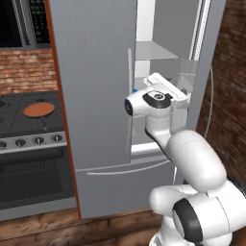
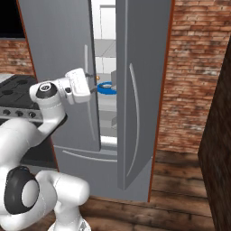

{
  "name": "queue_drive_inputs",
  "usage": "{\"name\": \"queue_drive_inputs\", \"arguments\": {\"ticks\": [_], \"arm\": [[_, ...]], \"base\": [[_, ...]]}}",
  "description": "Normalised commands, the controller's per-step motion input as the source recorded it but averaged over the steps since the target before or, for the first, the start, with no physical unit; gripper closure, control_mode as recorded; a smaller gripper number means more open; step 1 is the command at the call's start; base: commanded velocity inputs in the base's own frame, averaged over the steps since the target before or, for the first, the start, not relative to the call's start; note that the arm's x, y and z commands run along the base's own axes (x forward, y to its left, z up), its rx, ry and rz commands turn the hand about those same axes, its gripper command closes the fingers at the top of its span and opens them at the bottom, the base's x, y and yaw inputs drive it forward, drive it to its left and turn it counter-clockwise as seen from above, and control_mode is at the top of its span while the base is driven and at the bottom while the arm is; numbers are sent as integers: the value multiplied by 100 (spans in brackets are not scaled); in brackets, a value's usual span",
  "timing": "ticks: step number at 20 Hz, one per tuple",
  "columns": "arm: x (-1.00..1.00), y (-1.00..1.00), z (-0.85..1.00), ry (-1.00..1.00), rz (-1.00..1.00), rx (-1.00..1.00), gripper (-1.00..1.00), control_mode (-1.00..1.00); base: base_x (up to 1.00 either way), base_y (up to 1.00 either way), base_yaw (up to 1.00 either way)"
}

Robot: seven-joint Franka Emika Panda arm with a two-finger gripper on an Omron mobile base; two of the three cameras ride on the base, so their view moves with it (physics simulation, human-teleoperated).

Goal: Retrieve the fish from the fridge and place it on the saucepan with marinade on the stove.

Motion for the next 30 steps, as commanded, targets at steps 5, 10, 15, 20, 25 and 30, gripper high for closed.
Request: {"name": "queue_drive_inputs", "arguments": {"ticks": [5,10,15,20,25,30], "arm": [[8,-6,-3,0,-10,1,-100,-100],[7,-26,-7,0,-17,1,-100,-100],[23,-23,0,0,-11,0,-100,-100],[21,-14,0,0,-7,0,-100,-100],[3,-20,0,0,-5,0,-100,-100],[0,-25,0,0,-2,0,-100,-100]], "base": [[0,0,0],[0,0,0],[0,0,0],[0,0,0],[0,0,0],[0,0,0]]}}
